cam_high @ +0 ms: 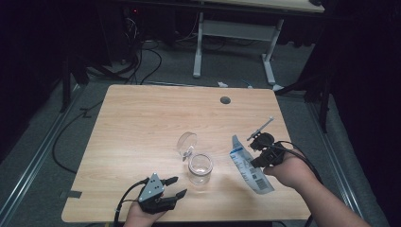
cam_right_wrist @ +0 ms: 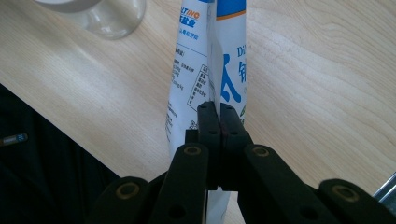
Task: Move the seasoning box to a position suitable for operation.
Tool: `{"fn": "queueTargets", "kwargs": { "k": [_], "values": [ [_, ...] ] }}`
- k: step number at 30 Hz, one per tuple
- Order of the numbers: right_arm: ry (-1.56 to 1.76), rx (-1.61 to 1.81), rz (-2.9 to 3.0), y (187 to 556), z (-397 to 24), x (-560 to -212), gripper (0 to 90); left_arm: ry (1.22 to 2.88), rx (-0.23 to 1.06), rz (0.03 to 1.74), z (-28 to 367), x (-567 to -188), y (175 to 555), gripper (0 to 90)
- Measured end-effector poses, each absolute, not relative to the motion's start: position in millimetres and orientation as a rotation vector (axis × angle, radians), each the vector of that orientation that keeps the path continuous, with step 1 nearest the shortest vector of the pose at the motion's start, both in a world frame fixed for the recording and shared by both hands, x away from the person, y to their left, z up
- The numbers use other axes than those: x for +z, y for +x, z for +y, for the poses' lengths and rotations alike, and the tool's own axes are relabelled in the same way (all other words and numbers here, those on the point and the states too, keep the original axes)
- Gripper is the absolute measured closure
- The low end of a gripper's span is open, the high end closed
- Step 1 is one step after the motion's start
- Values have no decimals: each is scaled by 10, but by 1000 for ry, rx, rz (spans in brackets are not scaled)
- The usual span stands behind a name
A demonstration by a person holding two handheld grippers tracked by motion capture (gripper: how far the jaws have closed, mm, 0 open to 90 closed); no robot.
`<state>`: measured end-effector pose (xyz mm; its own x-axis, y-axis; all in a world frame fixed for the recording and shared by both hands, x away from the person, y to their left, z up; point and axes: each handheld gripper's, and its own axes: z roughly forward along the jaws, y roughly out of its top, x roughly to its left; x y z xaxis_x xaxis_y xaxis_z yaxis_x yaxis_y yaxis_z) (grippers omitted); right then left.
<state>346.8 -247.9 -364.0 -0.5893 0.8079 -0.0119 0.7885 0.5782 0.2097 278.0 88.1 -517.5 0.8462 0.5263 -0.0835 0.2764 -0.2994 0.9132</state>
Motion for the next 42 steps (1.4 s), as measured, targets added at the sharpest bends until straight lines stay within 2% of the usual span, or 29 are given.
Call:
{"fn": "queueTargets", "kwargs": {
  "k": [3,12,26,42],
  "values": [
    [1359,271,2690,3452,-2417,-3621,900,1905,295,571,770,-5158,2753,428],
    [1316,286,2727,3420,-2275,-3556,900,1885,243,531,496,-5104,2744,417],
    [1322,288,2733,3374,-2121,-3459,900,1886,248,453,221,-5112,2710,419],
    [1255,307,2763,3324,-1854,-3328,900,1893,226,396,-55,-5146,2685,369]
  ]
}}
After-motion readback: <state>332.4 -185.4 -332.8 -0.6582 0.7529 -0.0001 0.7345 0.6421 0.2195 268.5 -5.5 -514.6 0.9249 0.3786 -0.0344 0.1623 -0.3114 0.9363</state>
